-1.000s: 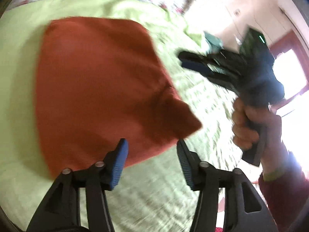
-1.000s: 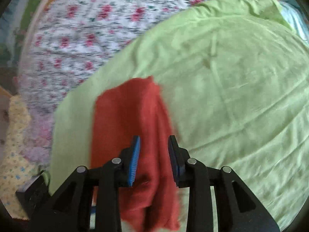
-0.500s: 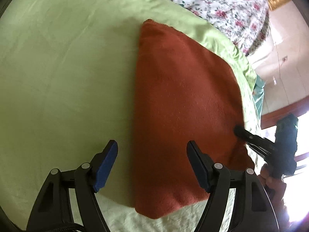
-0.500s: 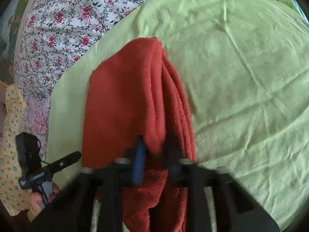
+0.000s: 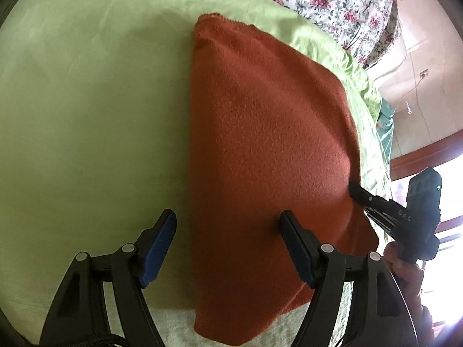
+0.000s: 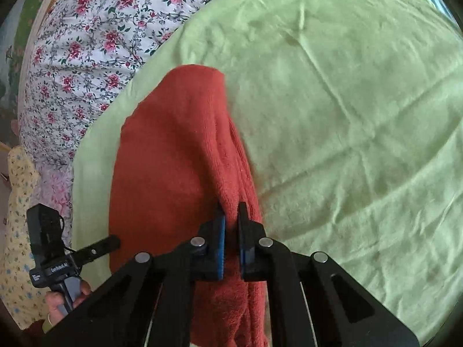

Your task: Fold small clothes

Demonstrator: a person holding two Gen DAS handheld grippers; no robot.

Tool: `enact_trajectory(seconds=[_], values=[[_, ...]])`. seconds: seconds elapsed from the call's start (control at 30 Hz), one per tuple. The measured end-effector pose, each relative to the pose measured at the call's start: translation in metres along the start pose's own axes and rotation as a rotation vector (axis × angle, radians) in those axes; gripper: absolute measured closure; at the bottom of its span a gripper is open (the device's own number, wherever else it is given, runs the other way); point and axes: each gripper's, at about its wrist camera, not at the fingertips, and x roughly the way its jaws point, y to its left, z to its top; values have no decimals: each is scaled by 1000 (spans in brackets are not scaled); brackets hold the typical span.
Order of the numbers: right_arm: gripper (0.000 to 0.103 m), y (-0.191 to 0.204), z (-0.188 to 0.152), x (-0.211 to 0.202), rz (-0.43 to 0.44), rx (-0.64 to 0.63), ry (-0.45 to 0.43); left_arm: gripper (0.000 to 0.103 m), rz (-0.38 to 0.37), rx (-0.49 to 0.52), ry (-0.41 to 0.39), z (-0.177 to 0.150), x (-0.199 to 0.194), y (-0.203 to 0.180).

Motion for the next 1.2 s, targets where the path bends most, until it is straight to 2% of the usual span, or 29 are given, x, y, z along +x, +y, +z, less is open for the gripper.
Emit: enact_trajectory(seconds=[0.1,0.27,0.33,0.37,0.4,0.47,0.57,0.67,0.77,0.83,0.87,0.9,0.93,1.0,1.1,1.2], values=[[94,-1,2,-4,8,16,1,29,-1,-8,0,4,4,-1],[89,7,5,-17,-32,-22,1,29,2,-13,-5,14,9,-3],[83,9,8,-22,-36,-32,-1,29,-2,-25,-5,19,13,-5],[70,11,11,-21,-31,-34,2,29,-6,-31,-5,21,14,-5],[53,12,14,-20,-23,-35,1,29,-6,-36,-5,24,16,-7],[44,16,20,-18,-13,-39,-14,29,-10,-41,-3,27,18,-8],[44,16,28,-10,-5,-55,-17,28,-26,-39,-3,32,22,-9],[44,13,35,1,47,-52,-5,25,-70,-46,7,37,32,-7],[44,7,39,20,81,-45,38,26,-104,-60,-1,41,39,-4],[44,1,40,34,98,-29,70,36,-121,-53,-12,43,42,-7],[49,-2,39,37,133,-11,67,47,-131,-46,-16,45,43,-9],[65,-5,38,39,168,13,69,53,-132,-45,-18,45,44,-10],[70,-7,37,41,197,38,84,56,-127,-44,-27,45,42,-11],[74,-6,34,40,220,70,80,74,-137,-39,-45,44,37,-12],[78,7,32,28,215,45,50,82,-159,-26,-67,42,23,-12],[80,26,31,13,250,38,28,83,-178,-7,-97,36,0,-14]])
